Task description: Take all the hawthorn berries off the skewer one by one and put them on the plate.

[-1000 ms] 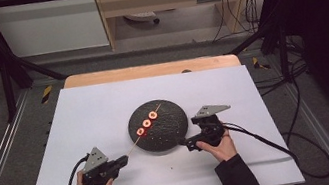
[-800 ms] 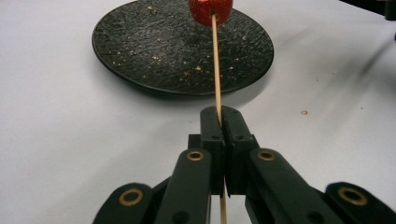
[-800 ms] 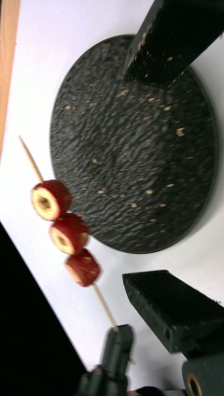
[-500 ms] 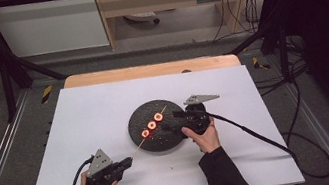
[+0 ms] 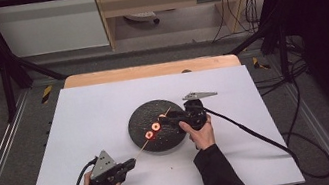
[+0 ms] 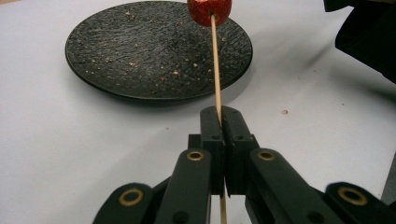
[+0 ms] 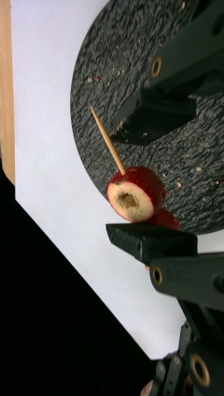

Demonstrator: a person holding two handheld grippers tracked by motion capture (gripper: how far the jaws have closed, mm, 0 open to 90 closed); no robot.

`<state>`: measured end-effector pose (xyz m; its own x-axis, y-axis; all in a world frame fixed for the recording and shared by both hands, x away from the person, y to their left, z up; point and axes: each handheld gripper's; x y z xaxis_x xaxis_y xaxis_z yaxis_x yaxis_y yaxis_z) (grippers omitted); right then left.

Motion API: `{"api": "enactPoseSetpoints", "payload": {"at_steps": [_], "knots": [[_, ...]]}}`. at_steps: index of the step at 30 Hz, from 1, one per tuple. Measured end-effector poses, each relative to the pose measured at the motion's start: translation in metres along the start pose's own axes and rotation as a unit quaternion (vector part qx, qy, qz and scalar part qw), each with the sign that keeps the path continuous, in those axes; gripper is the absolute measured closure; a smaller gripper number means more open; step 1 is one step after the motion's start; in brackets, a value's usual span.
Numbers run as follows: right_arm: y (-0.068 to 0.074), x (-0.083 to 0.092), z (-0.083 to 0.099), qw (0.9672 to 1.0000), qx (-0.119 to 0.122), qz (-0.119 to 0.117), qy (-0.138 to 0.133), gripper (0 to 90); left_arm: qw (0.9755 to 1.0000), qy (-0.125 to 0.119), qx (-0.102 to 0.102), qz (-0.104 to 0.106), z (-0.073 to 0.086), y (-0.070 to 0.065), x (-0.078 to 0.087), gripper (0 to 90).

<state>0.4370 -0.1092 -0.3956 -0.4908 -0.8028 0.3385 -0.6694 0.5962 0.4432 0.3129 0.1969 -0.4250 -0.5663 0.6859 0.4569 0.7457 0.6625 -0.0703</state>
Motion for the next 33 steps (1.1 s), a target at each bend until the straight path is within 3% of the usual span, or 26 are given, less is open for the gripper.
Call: {"api": "enactPoseSetpoints", "payload": {"at_steps": [7,16,26,33], "knots": [[-0.001,-0.001,0.000,0.9998,-0.013,-0.014,0.002,58.4,1.0000,-0.002,0.001,0.000,0.001,0.001,0.000,87.9],[0.000,0.005,-0.007,0.9993,-0.023,-0.022,-0.018,62.3,0.9999,-0.015,-0.003,0.002,0.000,0.001,0.003,87.9],[-0.006,0.014,-0.021,0.9985,-0.021,0.013,-0.049,62.7,0.9998,-0.021,-0.005,0.000,0.000,0.003,0.007,87.9],[-0.017,0.022,-0.035,0.9976,-0.014,0.038,-0.056,62.7,0.9997,-0.022,-0.005,-0.003,0.000,0.004,0.008,87.9]]}}
Point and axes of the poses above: each handheld gripper's, and its own axes: x roughly backward along the jaws, z roughly out of its underside, y roughly to its left, and after that the axes turned 3 degrees about -y, right-handed
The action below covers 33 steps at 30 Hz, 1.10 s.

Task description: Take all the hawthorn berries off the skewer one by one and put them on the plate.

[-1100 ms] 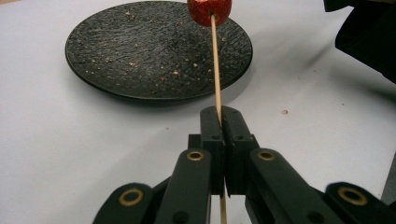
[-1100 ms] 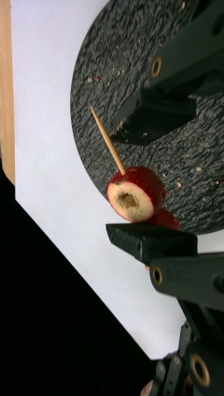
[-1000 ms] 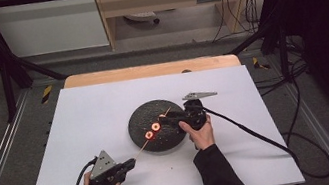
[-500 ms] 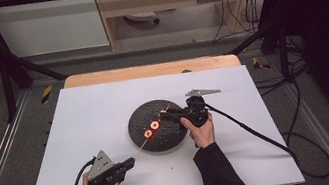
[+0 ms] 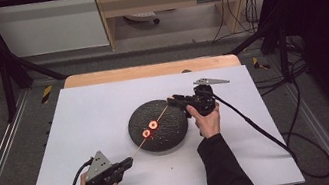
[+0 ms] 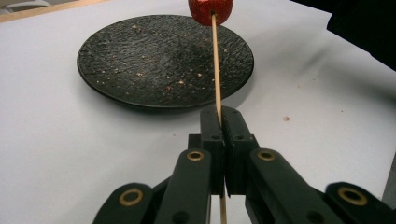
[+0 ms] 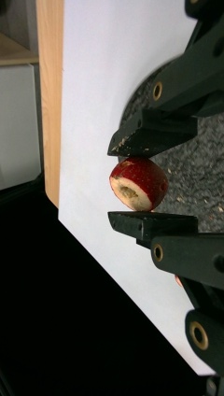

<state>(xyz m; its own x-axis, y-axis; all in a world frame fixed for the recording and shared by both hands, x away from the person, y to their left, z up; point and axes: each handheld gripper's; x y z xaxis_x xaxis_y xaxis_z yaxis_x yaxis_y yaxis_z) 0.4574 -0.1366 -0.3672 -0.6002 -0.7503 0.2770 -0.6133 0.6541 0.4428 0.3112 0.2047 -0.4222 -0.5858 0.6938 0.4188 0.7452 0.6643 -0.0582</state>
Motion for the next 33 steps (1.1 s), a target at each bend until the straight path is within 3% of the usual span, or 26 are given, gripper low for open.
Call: {"api": "enactPoseSetpoints", "payload": {"at_steps": [9,21,25,33], "knots": [[-0.011,0.002,-0.007,0.9995,0.008,0.030,0.004,62.8,0.9999,-0.006,0.007,-0.010,0.000,0.004,0.003,88.0],[-0.013,-0.032,0.034,0.9965,0.020,0.037,0.072,62.7,0.9998,-0.006,0.010,-0.014,0.000,0.005,0.003,87.9],[-0.014,-0.046,0.054,0.9933,0.030,0.041,0.104,62.7,0.9998,-0.004,0.010,-0.014,0.001,0.005,0.002,88.0],[-0.015,-0.054,0.070,0.9892,0.041,0.042,0.134,62.5,0.9998,0.000,0.013,-0.012,0.002,0.005,0.000,87.9]]}}
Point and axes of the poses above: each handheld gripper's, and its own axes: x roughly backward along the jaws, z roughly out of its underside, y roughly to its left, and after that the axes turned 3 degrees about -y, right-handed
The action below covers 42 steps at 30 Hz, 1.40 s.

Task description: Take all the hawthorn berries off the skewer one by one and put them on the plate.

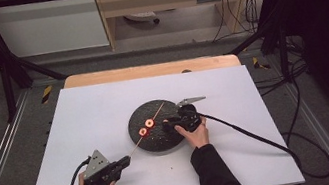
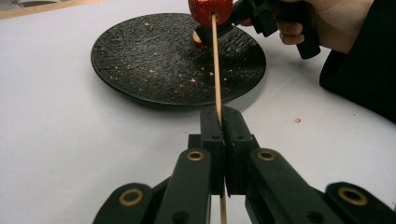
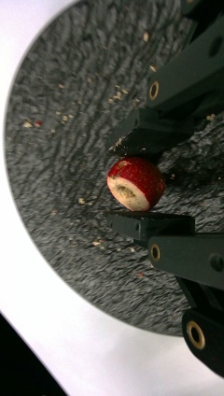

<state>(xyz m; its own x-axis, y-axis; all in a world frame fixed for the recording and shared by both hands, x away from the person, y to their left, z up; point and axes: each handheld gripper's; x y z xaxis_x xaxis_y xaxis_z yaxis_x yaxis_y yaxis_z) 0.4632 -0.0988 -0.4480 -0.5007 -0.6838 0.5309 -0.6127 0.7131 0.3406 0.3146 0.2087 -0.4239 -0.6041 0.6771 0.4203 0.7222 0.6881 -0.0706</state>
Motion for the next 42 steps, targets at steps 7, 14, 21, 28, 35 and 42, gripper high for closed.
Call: {"api": "enactPoseSetpoints", "payload": {"at_steps": [7,14,21,28,35,42], "knots": [[0.002,0.005,-0.001,0.9999,0.010,0.001,0.003,51.6,1.0000,0.002,-0.001,0.001,0.000,-0.001,-0.001,87.9],[0.013,0.033,-0.014,0.9992,0.025,-0.012,-0.030,28.0,1.0000,0.001,-0.001,0.000,0.000,-0.001,0.000,87.9],[0.027,0.054,-0.016,0.9977,0.027,-0.041,-0.047,11.4,1.0000,0.001,-0.005,0.003,0.000,-0.004,-0.002,87.9],[0.037,0.066,-0.015,0.9955,0.015,-0.068,-0.064,15.2,0.9999,0.004,-0.012,0.011,0.000,-0.011,-0.006,87.9],[0.039,0.063,-0.012,0.9945,0.000,-0.082,-0.065,28.3,0.9997,0.007,-0.018,0.017,0.000,-0.017,-0.010,87.9],[0.040,0.056,-0.009,0.9935,-0.018,-0.090,-0.067,40.5,0.9995,0.008,-0.023,0.019,0.000,-0.020,-0.012,87.9]]}}
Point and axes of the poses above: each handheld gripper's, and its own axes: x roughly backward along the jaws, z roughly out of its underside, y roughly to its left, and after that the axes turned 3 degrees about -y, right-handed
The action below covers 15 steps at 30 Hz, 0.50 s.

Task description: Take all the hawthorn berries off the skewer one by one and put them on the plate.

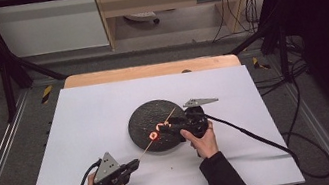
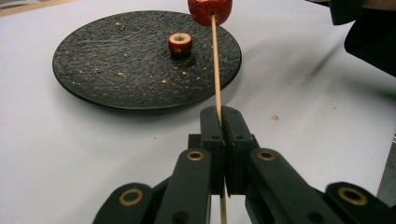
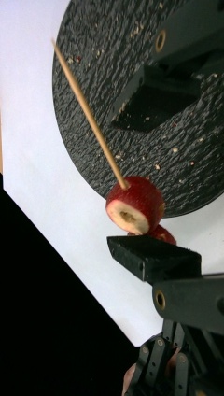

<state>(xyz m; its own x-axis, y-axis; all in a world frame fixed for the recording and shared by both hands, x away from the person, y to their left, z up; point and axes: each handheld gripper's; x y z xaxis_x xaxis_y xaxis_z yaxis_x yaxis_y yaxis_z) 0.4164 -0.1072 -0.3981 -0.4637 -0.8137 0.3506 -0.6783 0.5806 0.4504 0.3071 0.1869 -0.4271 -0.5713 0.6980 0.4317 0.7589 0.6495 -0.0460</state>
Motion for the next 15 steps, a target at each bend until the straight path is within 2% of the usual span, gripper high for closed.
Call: {"api": "enactPoseSetpoints", "payload": {"at_steps": [2,7,15], "knots": [[-0.0002,-0.0029,0.0017,0.9999,-0.008,-0.010,-0.004,46.4,1.0000,0.001,0.000,0.002,0.0002,0.0000,-0.0004,87.9],[-0.0001,-0.0054,0.0036,0.9997,-0.017,-0.019,-0.005,53.7,1.0000,0.002,-0.001,0.001,0.0005,-0.0009,-0.0013,87.9],[-0.0001,-0.0046,0.0026,0.9993,-0.027,-0.028,-0.003,57.6,1.0000,0.000,-0.001,0.001,0.0004,-0.0005,-0.0010,87.9]]}}
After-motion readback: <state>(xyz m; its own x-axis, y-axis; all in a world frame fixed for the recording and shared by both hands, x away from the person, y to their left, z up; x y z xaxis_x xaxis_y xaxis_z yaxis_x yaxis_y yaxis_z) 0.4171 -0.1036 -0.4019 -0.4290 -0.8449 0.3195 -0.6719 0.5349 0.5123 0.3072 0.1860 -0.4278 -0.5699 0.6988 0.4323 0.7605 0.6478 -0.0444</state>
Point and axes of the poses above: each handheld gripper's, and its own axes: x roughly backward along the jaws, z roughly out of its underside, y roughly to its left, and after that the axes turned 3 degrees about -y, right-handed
